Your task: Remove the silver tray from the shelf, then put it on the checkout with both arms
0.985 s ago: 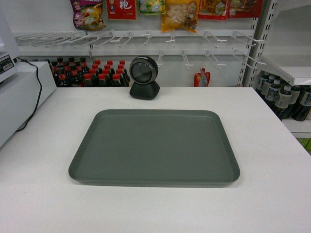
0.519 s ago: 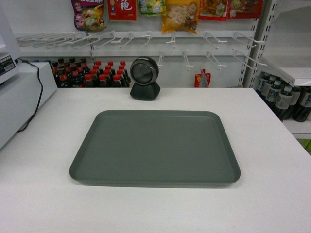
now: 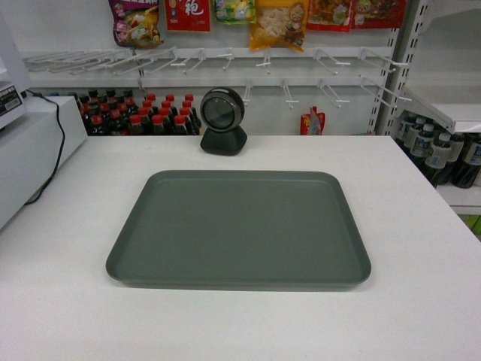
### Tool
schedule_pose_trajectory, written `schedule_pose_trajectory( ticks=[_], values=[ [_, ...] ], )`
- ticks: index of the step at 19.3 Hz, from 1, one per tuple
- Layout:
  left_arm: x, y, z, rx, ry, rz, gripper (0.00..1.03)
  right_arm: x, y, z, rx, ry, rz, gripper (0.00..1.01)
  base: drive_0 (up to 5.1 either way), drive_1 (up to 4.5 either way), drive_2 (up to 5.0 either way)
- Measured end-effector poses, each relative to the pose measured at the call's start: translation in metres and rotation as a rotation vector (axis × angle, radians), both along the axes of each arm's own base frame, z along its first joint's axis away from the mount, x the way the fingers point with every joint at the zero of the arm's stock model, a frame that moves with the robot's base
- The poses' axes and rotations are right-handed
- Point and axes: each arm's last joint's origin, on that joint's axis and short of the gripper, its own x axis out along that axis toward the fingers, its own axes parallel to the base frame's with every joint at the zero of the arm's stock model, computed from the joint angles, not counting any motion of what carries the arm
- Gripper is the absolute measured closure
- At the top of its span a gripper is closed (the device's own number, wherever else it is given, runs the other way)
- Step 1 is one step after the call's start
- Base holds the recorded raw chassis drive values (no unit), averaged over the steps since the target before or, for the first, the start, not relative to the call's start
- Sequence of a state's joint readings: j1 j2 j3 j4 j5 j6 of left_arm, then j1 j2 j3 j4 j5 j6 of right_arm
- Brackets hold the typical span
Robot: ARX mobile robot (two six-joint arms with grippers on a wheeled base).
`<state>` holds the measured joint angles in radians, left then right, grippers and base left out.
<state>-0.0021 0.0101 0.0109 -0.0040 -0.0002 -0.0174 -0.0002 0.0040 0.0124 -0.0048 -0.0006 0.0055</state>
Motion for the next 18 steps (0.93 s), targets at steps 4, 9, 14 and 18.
schedule_pose_trajectory(
  ticks=[4,9,14,18],
  values=[
    [0.0000,0.0000,0.0000,0.000,0.000,0.000,0.15,0.0000,0.0000,0.0000,0.000,0.000,0.000,0.28,0.0,0.00,0.0],
    [0.0000,0.0000,0.0000,0.000,0.000,0.000,0.05,0.0000,0.0000,0.0000,0.000,0.000,0.000,0.04,0.0,0.00,0.0],
    [0.0000,0.0000,0.0000,0.000,0.000,0.000,0.05,0.0000,0.0000,0.0000,0.000,0.000,0.000,0.03,0.0,0.00,0.0],
    [0.0000,0.0000,0.0000,0.000,0.000,0.000,0.05,0.0000,0.0000,0.0000,0.000,0.000,0.000,0.03,0.0,0.00,0.0]
  ],
)
